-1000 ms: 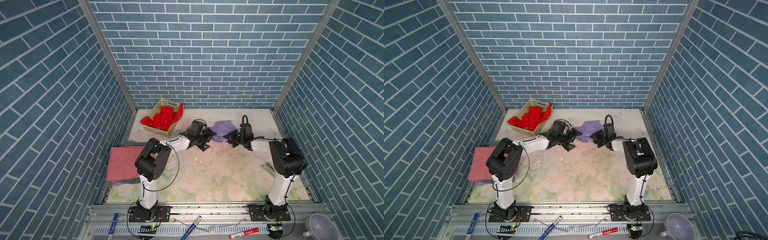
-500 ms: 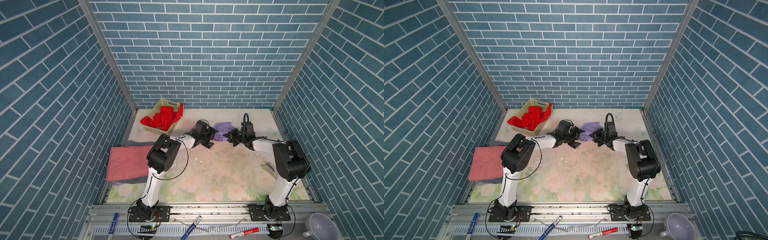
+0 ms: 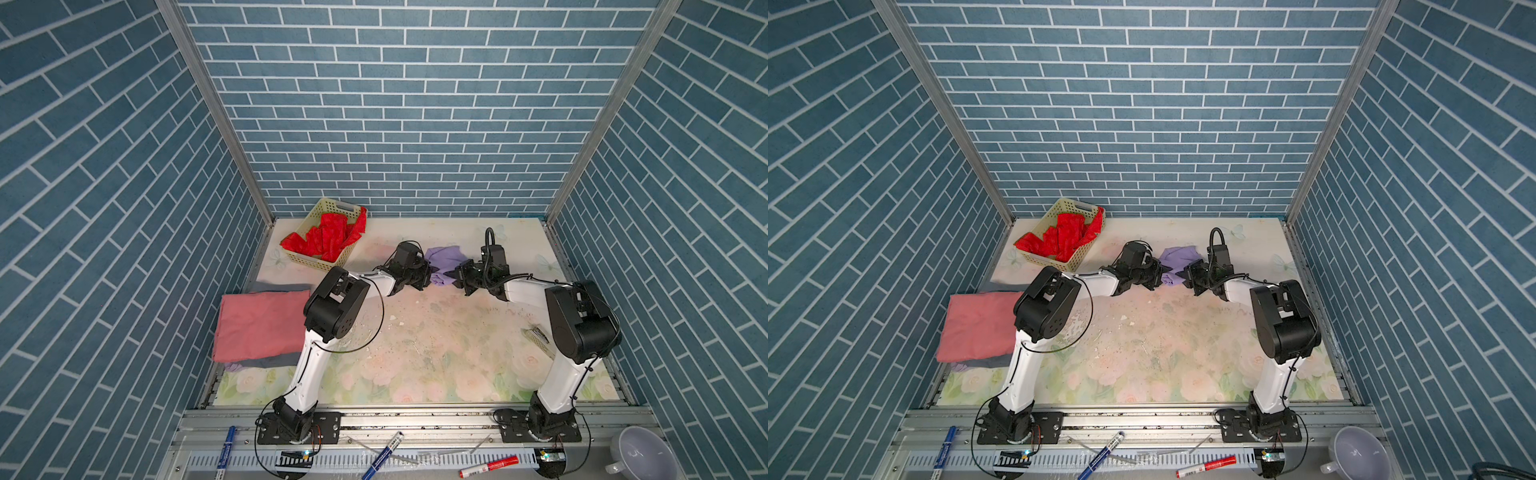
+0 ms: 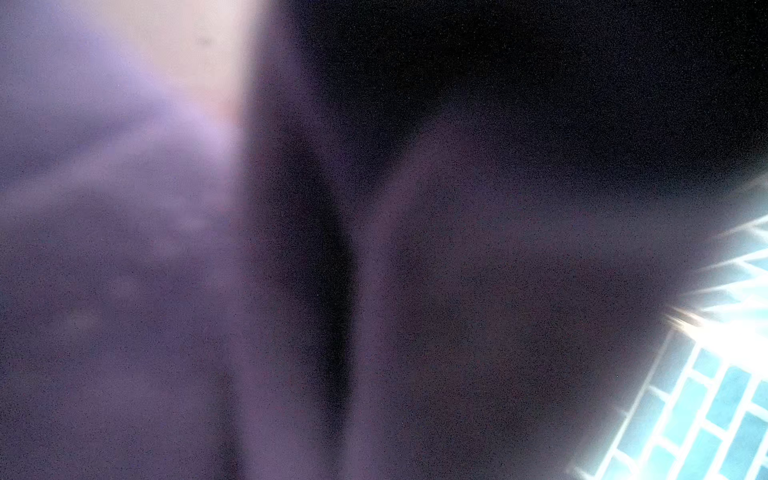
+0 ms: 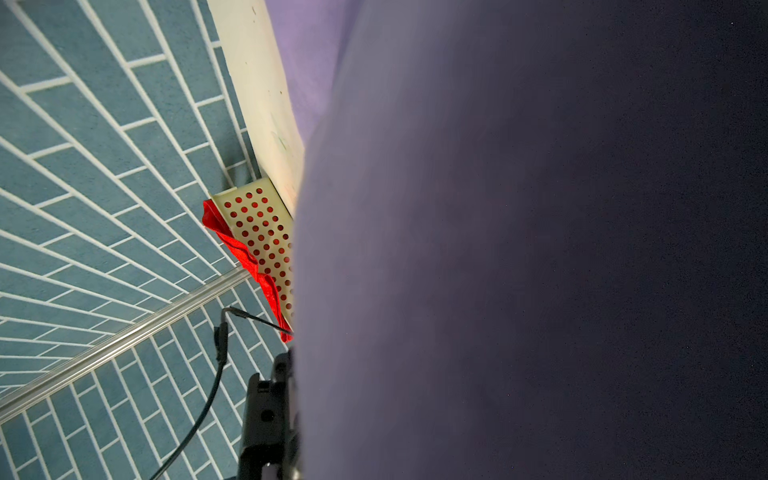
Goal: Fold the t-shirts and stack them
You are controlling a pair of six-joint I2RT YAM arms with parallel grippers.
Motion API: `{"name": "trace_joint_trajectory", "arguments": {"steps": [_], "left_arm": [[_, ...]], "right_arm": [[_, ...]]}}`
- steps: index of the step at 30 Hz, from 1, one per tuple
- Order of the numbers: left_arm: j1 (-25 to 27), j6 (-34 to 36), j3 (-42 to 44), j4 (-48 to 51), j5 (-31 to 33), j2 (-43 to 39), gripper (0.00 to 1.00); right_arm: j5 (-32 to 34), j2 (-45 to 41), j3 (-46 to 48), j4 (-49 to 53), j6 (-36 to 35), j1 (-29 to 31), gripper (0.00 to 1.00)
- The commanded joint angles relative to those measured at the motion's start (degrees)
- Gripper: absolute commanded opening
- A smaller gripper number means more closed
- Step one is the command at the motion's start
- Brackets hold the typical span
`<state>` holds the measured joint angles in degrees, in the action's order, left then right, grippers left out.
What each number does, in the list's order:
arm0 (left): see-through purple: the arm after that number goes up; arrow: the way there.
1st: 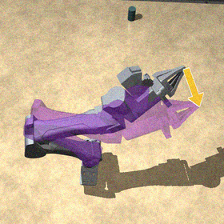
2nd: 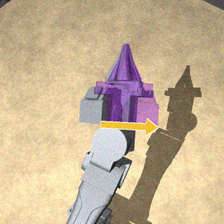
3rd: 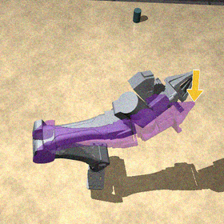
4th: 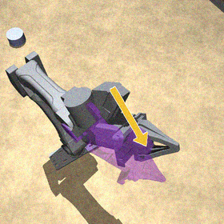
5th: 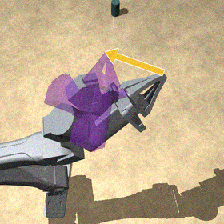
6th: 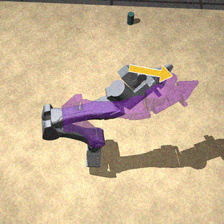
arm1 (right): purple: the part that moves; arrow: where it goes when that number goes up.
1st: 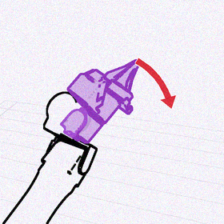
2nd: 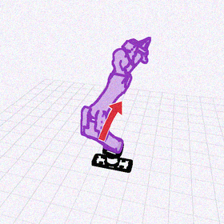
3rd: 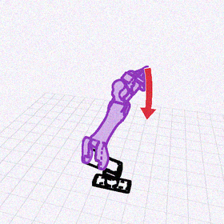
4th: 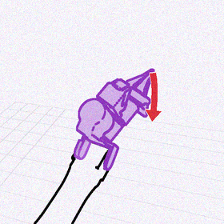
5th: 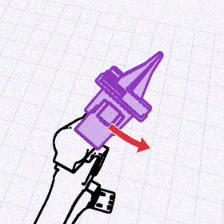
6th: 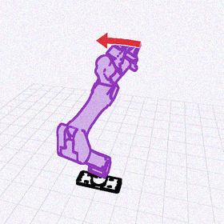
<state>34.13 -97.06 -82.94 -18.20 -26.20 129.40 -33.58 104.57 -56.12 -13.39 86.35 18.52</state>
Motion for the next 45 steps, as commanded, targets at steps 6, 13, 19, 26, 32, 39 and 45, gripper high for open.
{"name": "trace_joint_trajectory", "arguments": {"steps": [6, 13, 19, 26, 32, 39, 45], "left_arm": [[-4.20, 26.61, -2.19, 31.16, -6.27, -8.52, 0.00], [-5.21, 58.63, -9.53, 70.85, 0.51, -13.07, 0.00], [-5.21, 68.66, -10.58, 90.49, 20.34, -19.70, 0.00], [-5.21, 71.63, -10.04, 103.33, 40.81, -27.87, 0.00], [-5.21, 73.49, -9.56, 111.68, 50.74, -31.51, 0.00], [-6.35, 73.95, -8.60, 112.90, 53.75, -35.93, 0.00], [-9.80, 73.33, -11.01, 115.10, 53.10, -40.88, 0.00]], "right_arm": [[-1.88, -7.16, -10.38, 16.46, -14.33, 0.24, 0.44], [1.78, -12.32, -14.76, 22.69, -22.68, -0.59, 0.47], [4.03, -14.49, -14.11, 21.94, -23.24, -2.19, 0.48], [4.54, -12.10, -15.13, 22.06, -23.59, -3.91, 0.48], [4.93, -9.36, -17.74, 22.51, -24.23, -4.16, 0.48], [5.81, -7.68, -18.01, 21.56, -24.21, -4.15, 0.48], [6.51, -7.63, -16.11, 21.12, -24.23, -4.16, 0.48]]}}
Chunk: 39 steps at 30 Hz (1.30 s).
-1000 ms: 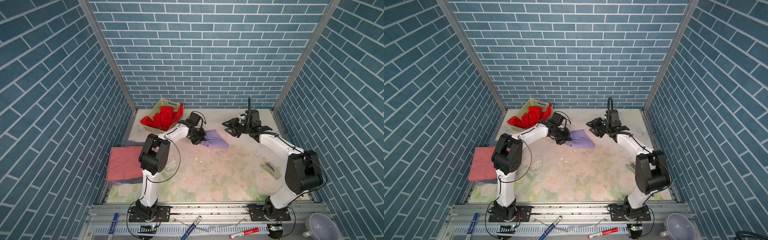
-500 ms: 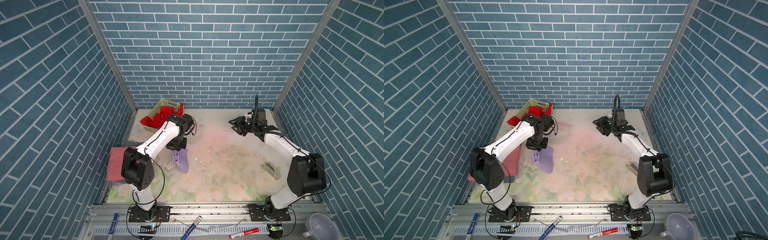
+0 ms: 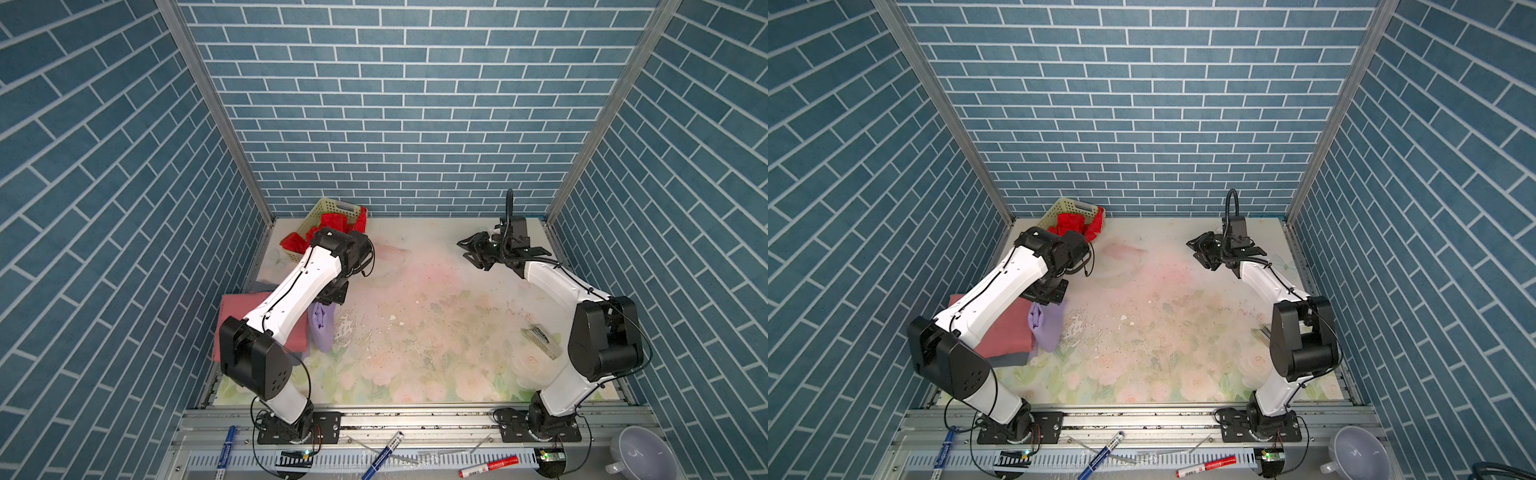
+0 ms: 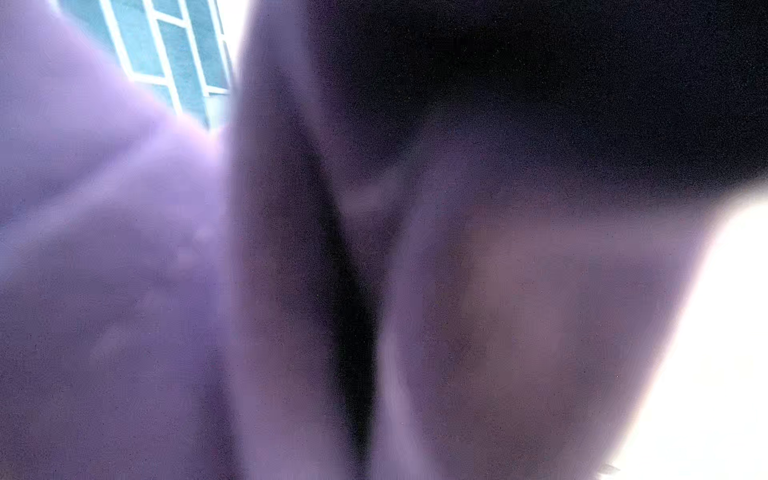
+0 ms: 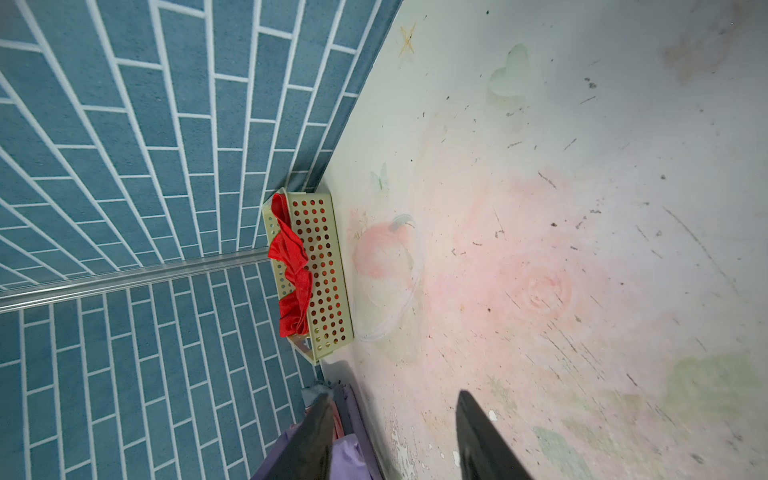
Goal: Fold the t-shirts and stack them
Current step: 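Carry the lavender bundle with the left gripper onto the pink stack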
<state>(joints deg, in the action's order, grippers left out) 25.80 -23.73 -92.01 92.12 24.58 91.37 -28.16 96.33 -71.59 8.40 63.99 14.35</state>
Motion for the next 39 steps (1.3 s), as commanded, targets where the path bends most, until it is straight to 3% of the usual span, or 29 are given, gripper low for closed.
{"name": "trace_joint_trajectory", "arguments": {"steps": [1, 8, 20, 39], "left_arm": [[-2.31, 0.12, -2.02, 4.98, 2.49, -3.80, 0.00], [-6.40, 3.24, 0.30, 2.08, 2.59, -7.89, 0.00], [-12.49, 11.94, 8.20, -12.11, 0.17, -11.05, 0.00], [-29.16, 21.31, 16.27, -23.12, 3.24, -8.73, 0.00]], "right_arm": [[1.11, 0.63, -0.33, -0.76, -1.86, -0.02, 0.48], [0.96, 1.51, -0.10, -0.44, -1.86, -0.01, 0.48], [1.09, 3.59, -2.04, 0.38, -1.85, -0.02, 0.47], [3.07, 7.84, -6.32, 3.66, -1.45, -0.02, 0.47]]}}
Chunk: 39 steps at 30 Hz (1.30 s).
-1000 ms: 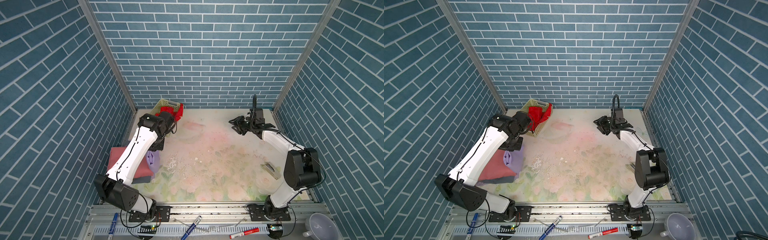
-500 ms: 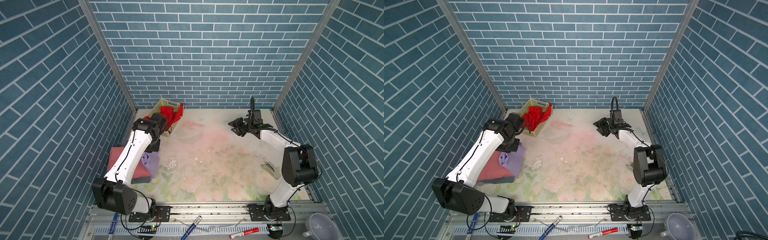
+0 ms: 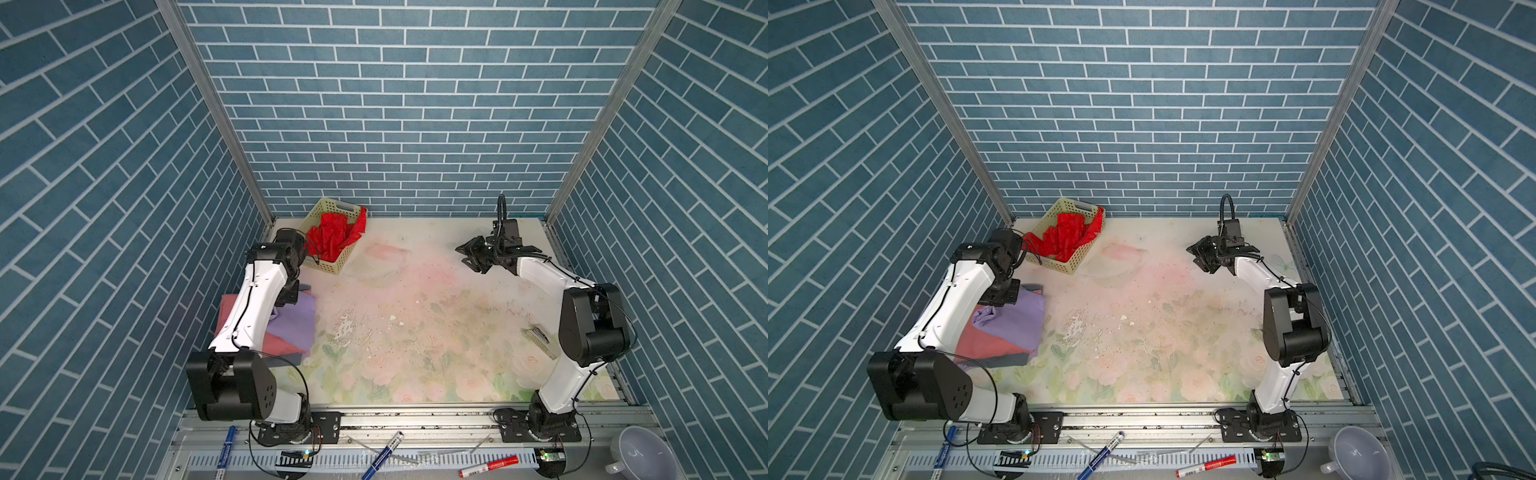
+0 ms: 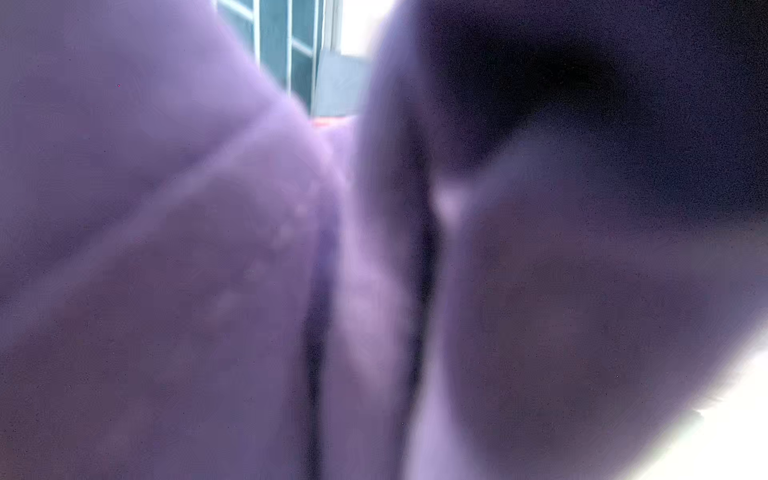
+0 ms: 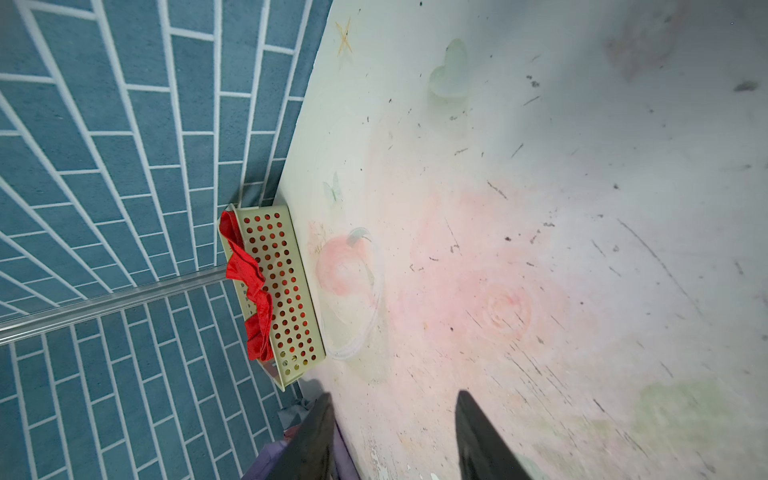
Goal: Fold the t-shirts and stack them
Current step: 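Carry the lavender bundle with the left gripper onto the pink stack, then lower the bundle onto the pink stack and open the left gripper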
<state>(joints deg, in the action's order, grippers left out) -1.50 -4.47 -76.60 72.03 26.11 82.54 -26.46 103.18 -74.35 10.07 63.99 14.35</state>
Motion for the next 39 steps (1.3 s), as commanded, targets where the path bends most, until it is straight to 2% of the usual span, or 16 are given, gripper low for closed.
{"name": "trace_joint_trajectory", "arguments": {"steps": [1, 10, 17, 19, 21, 24, 25, 26, 27, 30, 32, 35, 37, 39], "left_arm": [[-2.98, 2.47, 1.36, -3.86, 1.41, 0.07, 0.00], [-10.53, 5.43, 4.55, -10.81, -0.97, 3.20, 0.01], [-12.77, 5.97, 6.85, -14.51, -0.59, 4.61, 0.03], [-13.09, 6.12, 7.39, -15.39, 0.94, 5.40, 0.14], [-13.73, 6.19, 7.78, -15.65, 2.73, 6.69, 0.19], [-15.55, 4.89, 7.67, -14.74, 4.33, 8.55, 0.21], [-15.83, 4.01, 7.46, -14.19, 5.61, 8.93, 0.27], [-15.98, 3.07, 7.37, -13.60, 6.73, 9.17, 0.43], [-15.99, 1.83, 7.15, -12.96, 7.99, 9.37, 0.53], [-16.33, -1.62, 5.65, -11.22, 9.99, 8.97, 0.55], [-16.47, -3.97, 4.05, -9.49, 11.71, 8.69, 0.68], [-16.52, -6.45, 1.81, -8.08, 11.42, 7.39, 0.70], [-16.52, -8.10, 0.49, -7.13, 10.70, 6.12, 0.77], [-16.52, -9.29, -0.92, -6.12, 7.95, 4.77, 0.77]], "right_arm": [[1.40, 1.38, -4.11, 2.30, -1.48, -0.02, 0.47], [2.29, 4.14, -7.99, 5.92, -1.66, -0.02, 0.47], [3.00, 5.01, -9.30, 7.58, -1.73, 0.02, 0.47], [2.97, 5.34, -9.78, 8.01, -1.76, -0.01, 0.47], [2.75, 5.70, -10.23, 8.28, -1.84, -0.04, 0.47], [2.90, 5.91, -10.70, 8.53, -1.76, -0.02, 0.47], [2.90, 5.92, -10.73, 8.48, -1.77, -0.09, 0.47], [2.90, 5.90, -10.83, 8.53, -1.77, -0.07, 0.47], [2.99, 5.90, -10.74, 8.60, -1.77, -0.11, 0.47], [2.99, 5.64, -10.64, 8.58, -1.86, -0.20, 0.47], [2.99, 5.46, -10.35, 8.63, -2.02, -0.22, 0.47], [3.08, 5.17, -10.08, 8.62, -2.42, -0.35, 0.47], [3.08, 5.02, -9.94, 8.62, -2.55, -0.41, 0.47], [3.08, 4.85, -9.83, 8.45, -2.63, -0.55, 0.47]]}}
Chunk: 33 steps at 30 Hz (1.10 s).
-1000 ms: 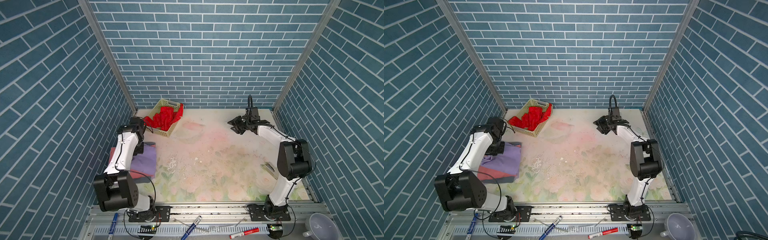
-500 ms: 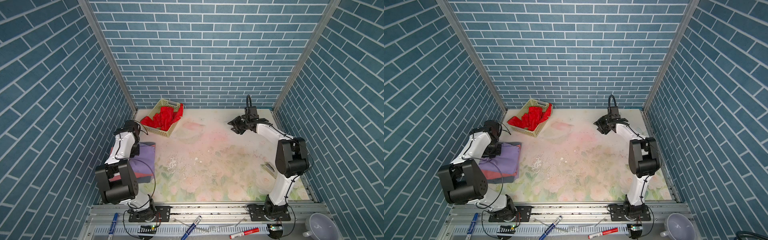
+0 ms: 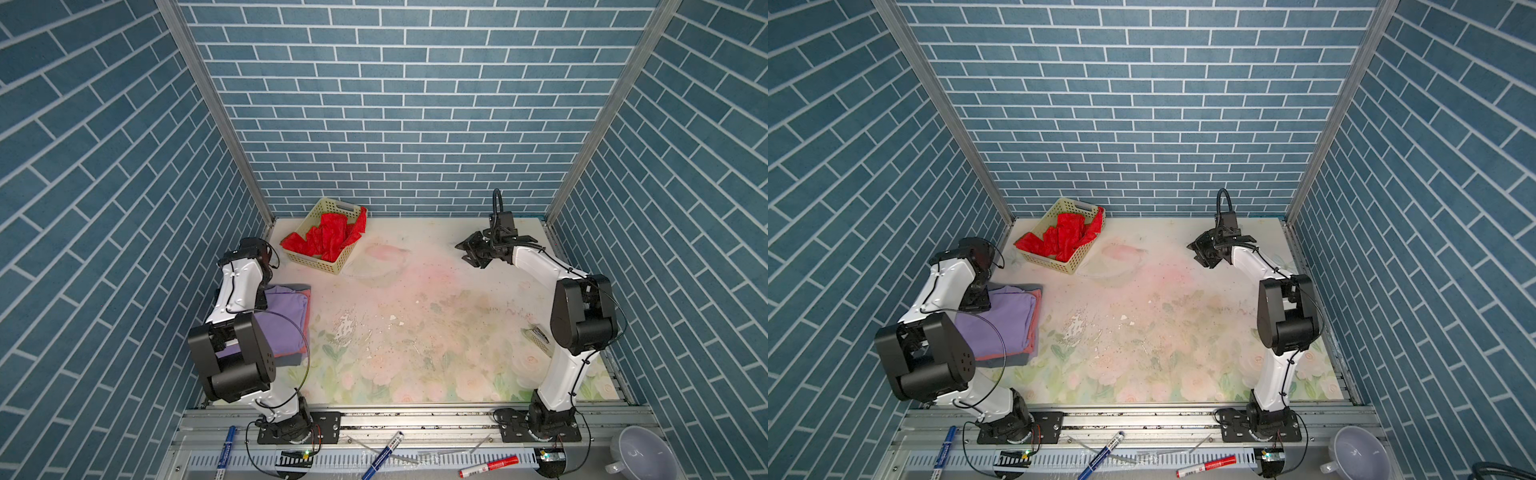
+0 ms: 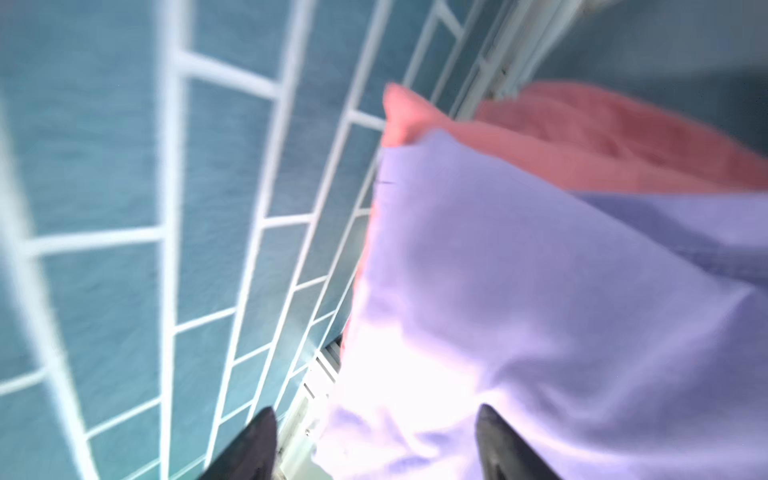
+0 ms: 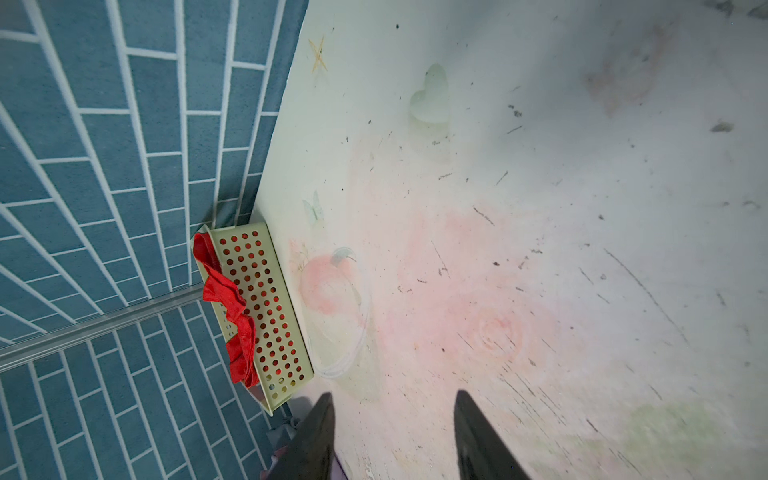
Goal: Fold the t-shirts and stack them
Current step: 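Lower the bundle onto the pink stack and open the left gripper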
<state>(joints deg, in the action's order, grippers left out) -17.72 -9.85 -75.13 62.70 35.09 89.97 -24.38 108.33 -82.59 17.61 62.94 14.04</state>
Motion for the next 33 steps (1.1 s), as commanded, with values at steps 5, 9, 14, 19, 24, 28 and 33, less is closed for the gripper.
{"name": "trace_joint_trajectory", "arguments": {"steps": [5, 9, 14, 19, 24, 28, 33], "left_arm": [[-0.21, -4.40, 1.92, -6.06, -27.79, -11.28, 0.80], [-0.30, -7.64, 8.33, -13.29, -34.96, -15.34, 0.85], [-0.38, -9.83, 12.48, -18.05, -36.05, -12.35, 0.89], [-2.34, -12.10, 15.53, -20.83, -34.46, -9.17, 0.90], [-3.47, -13.87, 17.36, -23.25, -36.46, -7.85, 0.91], [-3.47, -12.36, 15.07, -22.89, -37.65, -13.18, 0.94], [-2.07, -9.32, 8.33, -20.84, -40.27, -18.36, 1.00]], "right_arm": [[1.60, -0.66, -1.60, 0.74, -2.50, -0.77, 0.47], [3.12, -1.87, -1.36, 0.86, -3.76, -1.84, 0.49], [4.80, -4.45, -0.11, 1.06, -5.55, -4.14, 0.54], [8.56, -8.70, 2.60, 1.56, -6.86, -6.35, 0.58], [10.76, -12.22, 5.43, 1.98, -8.04, -8.41, 0.62], [14.21, -14.81, 6.21, 2.90, -10.64, -9.42, 0.68], [17.15, -16.68, 5.64, 3.62, -13.20, -11.77, 0.75]]}}
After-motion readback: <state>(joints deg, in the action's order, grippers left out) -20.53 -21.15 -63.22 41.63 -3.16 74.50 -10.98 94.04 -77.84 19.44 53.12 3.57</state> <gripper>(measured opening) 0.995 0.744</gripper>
